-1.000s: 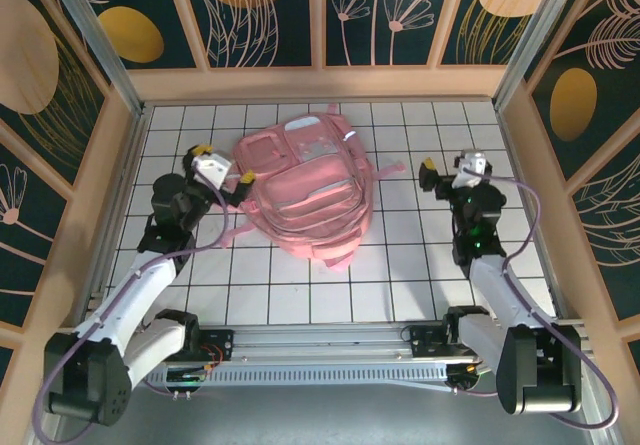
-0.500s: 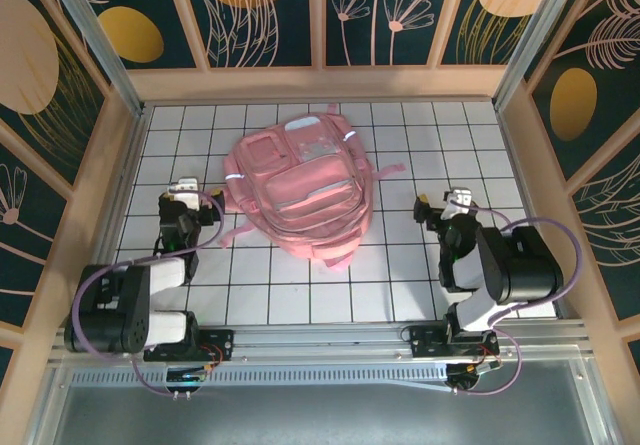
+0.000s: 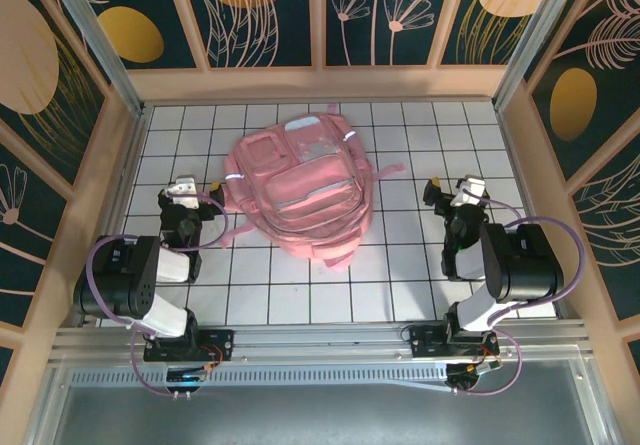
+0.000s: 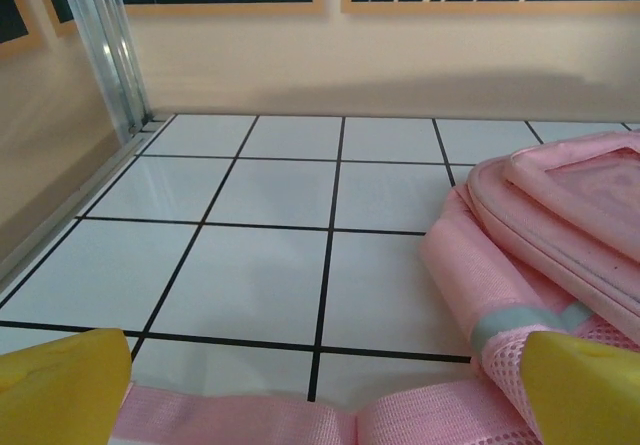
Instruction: Pack books, pencil case, and school supplies into a backpack
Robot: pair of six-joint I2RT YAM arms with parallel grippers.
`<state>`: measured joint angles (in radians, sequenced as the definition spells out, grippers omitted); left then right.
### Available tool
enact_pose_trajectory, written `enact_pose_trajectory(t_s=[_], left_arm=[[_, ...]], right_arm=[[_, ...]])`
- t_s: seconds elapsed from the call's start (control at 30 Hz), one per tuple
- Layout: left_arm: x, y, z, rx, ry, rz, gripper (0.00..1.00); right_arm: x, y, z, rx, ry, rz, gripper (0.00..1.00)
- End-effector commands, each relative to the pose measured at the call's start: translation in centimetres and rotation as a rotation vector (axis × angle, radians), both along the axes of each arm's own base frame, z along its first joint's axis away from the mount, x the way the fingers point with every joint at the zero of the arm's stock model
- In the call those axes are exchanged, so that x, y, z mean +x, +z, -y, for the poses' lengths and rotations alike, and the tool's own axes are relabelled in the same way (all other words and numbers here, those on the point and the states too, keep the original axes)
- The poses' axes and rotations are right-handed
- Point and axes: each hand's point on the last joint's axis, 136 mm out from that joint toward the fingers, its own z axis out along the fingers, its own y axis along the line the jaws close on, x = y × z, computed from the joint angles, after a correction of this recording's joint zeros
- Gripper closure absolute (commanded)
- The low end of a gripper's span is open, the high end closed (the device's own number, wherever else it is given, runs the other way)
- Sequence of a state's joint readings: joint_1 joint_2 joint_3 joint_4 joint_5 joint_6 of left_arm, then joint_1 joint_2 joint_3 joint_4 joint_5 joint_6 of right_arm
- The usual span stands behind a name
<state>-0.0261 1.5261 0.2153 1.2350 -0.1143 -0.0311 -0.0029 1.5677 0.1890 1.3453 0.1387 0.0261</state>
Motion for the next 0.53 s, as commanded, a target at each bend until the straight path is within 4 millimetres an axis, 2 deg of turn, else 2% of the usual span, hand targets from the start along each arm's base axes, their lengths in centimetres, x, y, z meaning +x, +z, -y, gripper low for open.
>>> enact_pose_trajectory(t_s=[0.0, 0.5], left_arm=[[0.57, 1.93, -0.54, -0.028, 0.029, 0.073, 0.01], [0.51, 1.97, -0.76, -0.031, 0.042, 0.073, 0.01]], right_arm=[[0.24, 1.04, 0.3, 0.004, -0.026, 0.038, 0.01], [0.27, 0.99, 0.26, 0.006, -0.02, 0.035, 0.01]])
